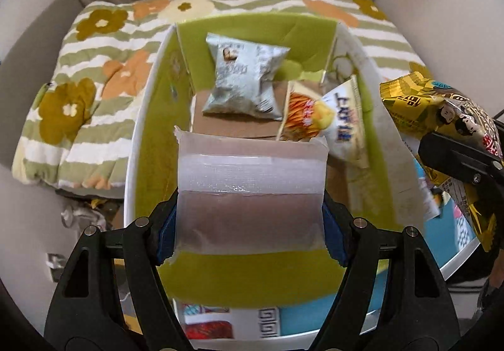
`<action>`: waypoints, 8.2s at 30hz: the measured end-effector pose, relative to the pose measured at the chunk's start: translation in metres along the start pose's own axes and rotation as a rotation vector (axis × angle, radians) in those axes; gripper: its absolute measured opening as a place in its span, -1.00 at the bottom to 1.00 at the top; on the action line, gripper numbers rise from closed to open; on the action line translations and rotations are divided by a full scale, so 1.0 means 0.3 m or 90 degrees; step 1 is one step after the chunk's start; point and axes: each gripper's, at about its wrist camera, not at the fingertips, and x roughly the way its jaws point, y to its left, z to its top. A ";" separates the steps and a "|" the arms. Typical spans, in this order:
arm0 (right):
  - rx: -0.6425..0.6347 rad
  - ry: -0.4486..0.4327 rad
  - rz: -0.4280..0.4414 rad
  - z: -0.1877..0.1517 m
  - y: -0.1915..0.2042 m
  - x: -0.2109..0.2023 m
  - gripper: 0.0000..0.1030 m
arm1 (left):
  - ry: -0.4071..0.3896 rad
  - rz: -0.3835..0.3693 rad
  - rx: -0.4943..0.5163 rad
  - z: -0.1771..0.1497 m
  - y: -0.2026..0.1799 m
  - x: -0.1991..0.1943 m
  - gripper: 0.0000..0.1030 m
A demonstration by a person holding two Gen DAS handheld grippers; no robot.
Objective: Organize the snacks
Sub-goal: 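Carry both packs into the yellow box and open both tools to release, then move both tools back over the remaining snack pile, then grasp the brown bag with the left tool while the right grasps the orange-white pastry bag, then carry both bags over the yellow box and open both tools to drop them, then move both tools back to the snacks on the blue cloth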
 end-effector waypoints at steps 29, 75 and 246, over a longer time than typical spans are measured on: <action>0.016 0.057 -0.012 -0.018 0.058 0.214 0.85 | 0.022 -0.027 0.008 -0.122 0.111 0.010 0.94; 0.043 -0.071 -0.140 -0.317 -0.530 -0.497 0.86 | -0.115 -0.091 0.006 -0.169 -0.701 -0.248 0.94; -0.047 -0.073 -0.068 0.106 -0.093 -0.142 0.99 | -0.091 -0.022 -0.019 0.003 -0.158 -0.196 0.99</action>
